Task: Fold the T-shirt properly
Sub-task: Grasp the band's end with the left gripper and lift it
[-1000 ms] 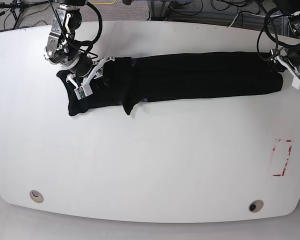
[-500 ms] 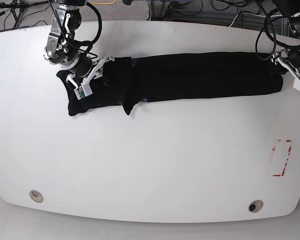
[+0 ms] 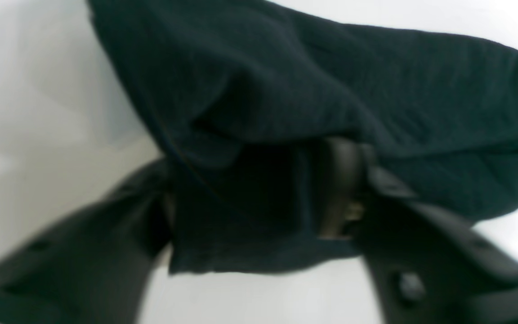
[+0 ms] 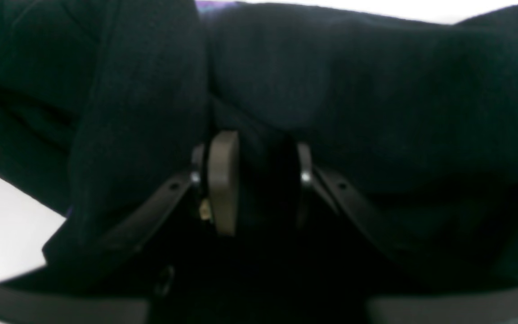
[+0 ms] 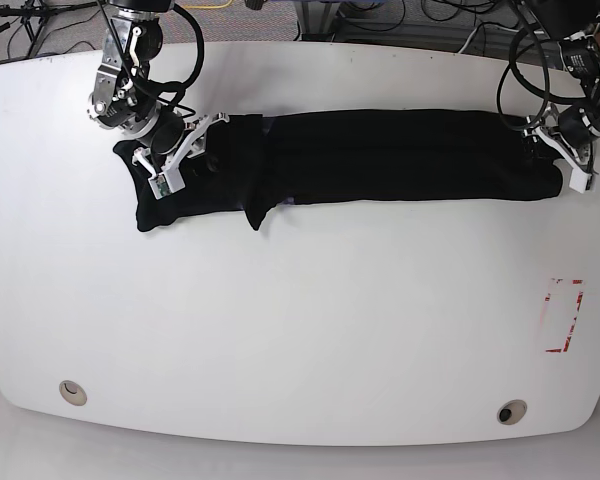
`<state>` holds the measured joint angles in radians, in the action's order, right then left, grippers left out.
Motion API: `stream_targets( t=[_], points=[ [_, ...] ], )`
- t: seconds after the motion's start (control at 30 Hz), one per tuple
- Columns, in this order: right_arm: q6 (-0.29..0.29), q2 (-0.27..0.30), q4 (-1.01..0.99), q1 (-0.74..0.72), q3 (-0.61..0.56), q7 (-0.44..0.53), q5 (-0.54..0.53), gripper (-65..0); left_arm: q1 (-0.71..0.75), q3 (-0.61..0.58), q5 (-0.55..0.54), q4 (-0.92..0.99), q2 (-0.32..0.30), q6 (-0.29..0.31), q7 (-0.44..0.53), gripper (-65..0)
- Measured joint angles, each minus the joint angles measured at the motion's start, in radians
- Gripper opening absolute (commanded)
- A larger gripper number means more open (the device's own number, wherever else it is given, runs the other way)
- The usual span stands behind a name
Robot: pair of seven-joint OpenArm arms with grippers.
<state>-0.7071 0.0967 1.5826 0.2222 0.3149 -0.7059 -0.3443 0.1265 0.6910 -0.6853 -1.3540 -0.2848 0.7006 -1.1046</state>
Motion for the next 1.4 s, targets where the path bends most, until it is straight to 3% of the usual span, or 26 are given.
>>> stream_targets(
  t=[0.1,0.37,0.53,0.7,0.97,1.27,1.4],
  points=[
    [0.000,0.000,0.000,0.000,0.000,0.000,0.000,-48.4,-0.002,0.000,0.039,0.000,0.008,0.000,0.002,-59.2],
    [0.000,0.000,0.000,0.000,0.000,0.000,0.000,-48.4,0.009,-0.006,0.135,-0.055,0.032,0.004,0.051,-58.9],
    [0.000,-0.002,0.000,0.000,0.000,0.000,0.000,-48.4,0.056,-0.061,0.217,-0.193,0.037,-0.007,0.022,-58.7],
    [0.000,-0.002,0.000,0.000,0.000,0.000,0.000,-48.4,0.110,-0.104,0.230,-0.364,0.038,-0.008,0.010,-58.7],
    [0.000,-0.003,0.000,0.000,0.000,0.001,-0.001,-48.4,0.138,-0.246,0.219,-0.538,0.030,-0.003,0.022,-58.5],
    [0.000,-0.003,0.000,0.000,0.000,0.000,0.000,-48.5,0.138,-0.440,0.226,-0.553,0.029,-0.004,0.013,-58.3],
    [0.000,-0.003,0.000,0.000,0.000,0.001,0.000,-48.5,0.117,-0.516,0.226,-0.552,0.076,-0.004,0.003,-58.3]
  ],
)
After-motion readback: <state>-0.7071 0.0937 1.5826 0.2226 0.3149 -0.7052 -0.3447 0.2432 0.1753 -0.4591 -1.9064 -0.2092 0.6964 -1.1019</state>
